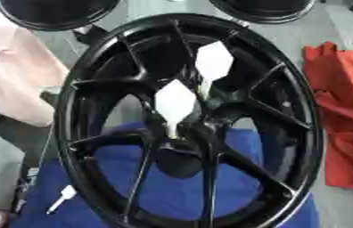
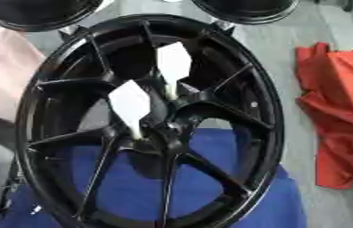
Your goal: Pull the pin out of the wheel hub.
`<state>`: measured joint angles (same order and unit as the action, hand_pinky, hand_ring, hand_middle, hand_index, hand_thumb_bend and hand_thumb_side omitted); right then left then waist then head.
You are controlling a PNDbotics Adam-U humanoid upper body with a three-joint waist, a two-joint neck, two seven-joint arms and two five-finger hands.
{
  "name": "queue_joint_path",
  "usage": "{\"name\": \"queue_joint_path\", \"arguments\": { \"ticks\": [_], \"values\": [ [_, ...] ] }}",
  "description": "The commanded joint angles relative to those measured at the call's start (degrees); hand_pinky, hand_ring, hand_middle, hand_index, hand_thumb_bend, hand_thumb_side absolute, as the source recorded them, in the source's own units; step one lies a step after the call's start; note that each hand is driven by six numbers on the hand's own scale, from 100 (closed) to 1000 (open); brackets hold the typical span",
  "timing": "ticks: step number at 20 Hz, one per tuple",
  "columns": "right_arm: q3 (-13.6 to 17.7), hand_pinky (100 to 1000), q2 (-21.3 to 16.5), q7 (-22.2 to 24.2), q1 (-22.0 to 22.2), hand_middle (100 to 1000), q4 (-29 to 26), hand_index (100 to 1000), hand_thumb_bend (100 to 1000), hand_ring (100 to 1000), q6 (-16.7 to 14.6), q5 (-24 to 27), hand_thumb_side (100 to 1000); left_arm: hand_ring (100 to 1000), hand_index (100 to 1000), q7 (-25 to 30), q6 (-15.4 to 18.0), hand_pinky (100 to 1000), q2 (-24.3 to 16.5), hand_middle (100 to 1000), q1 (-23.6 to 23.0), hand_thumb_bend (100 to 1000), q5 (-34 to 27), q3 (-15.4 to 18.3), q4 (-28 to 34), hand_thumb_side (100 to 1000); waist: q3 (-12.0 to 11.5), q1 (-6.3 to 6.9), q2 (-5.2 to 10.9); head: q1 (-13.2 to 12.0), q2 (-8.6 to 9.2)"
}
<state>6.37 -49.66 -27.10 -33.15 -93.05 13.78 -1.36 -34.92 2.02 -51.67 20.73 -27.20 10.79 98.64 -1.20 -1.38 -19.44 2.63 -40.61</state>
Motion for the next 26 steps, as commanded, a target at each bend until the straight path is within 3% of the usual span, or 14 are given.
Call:
{"name": "queue_joint_path", "arguments": {
  "ticks": [1,6,11,17,19,22,23,26],
  "values": [
    [0.95,793,-2.11,-0.18,-0.34,709,-1.01,743,100,648,-0.05,-0.35,797,628,813,-0.27,0.02,710,-1.28,566,0.24,185,0.36,0.65,0.87,702,-0.10,0.28,0.86,-0.11,0.39],
    [0.97,794,-2.14,-0.15,-0.17,709,-1.06,743,100,648,-0.04,-0.41,797,629,813,-0.43,0.12,710,-1.09,566,-0.19,185,0.34,0.86,0.83,703,-0.13,0.46,0.89,-0.12,-0.14],
    [0.92,795,-2.18,0.06,-0.01,711,-0.92,745,100,650,0.09,-0.50,797,629,813,-0.41,0.16,710,-1.04,566,-0.29,183,0.27,0.84,0.90,705,-0.04,0.38,0.98,2.36,0.30],
    [0.98,800,-2.96,1.39,-0.03,721,-0.44,754,100,665,0.52,-1.33,791,630,814,-0.25,0.15,710,-1.23,567,-0.44,183,0.19,0.77,0.94,706,0.24,0.04,1.32,2.75,0.80],
    [0.61,806,-3.83,3.23,-0.51,733,0.27,763,100,680,0.82,-1.91,731,629,813,-0.16,0.10,710,-1.31,567,-0.47,181,0.19,0.69,0.96,707,0.29,-0.13,1.34,2.44,0.81],
    [-0.64,827,-6.27,9.93,-2.54,747,1.64,779,100,706,0.49,-4.10,625,628,812,0.08,-0.09,709,-1.56,567,-0.43,180,0.30,0.47,0.97,707,0.36,-0.51,1.38,2.16,0.55],
    [-1.43,839,-7.29,13.97,-3.41,750,2.08,787,100,718,-0.06,-5.35,630,628,811,0.19,-0.15,709,-1.69,567,-0.34,179,0.35,0.37,1.00,707,0.34,-0.71,1.39,2.14,0.40],
    [-3.58,875,-10.09,32.30,-5.85,765,3.25,808,100,757,-2.73,-10.33,624,628,812,0.70,-0.45,709,-2.11,567,-0.22,176,0.60,-0.06,1.09,707,0.41,-1.29,1.47,2.29,0.14]
  ]
}}
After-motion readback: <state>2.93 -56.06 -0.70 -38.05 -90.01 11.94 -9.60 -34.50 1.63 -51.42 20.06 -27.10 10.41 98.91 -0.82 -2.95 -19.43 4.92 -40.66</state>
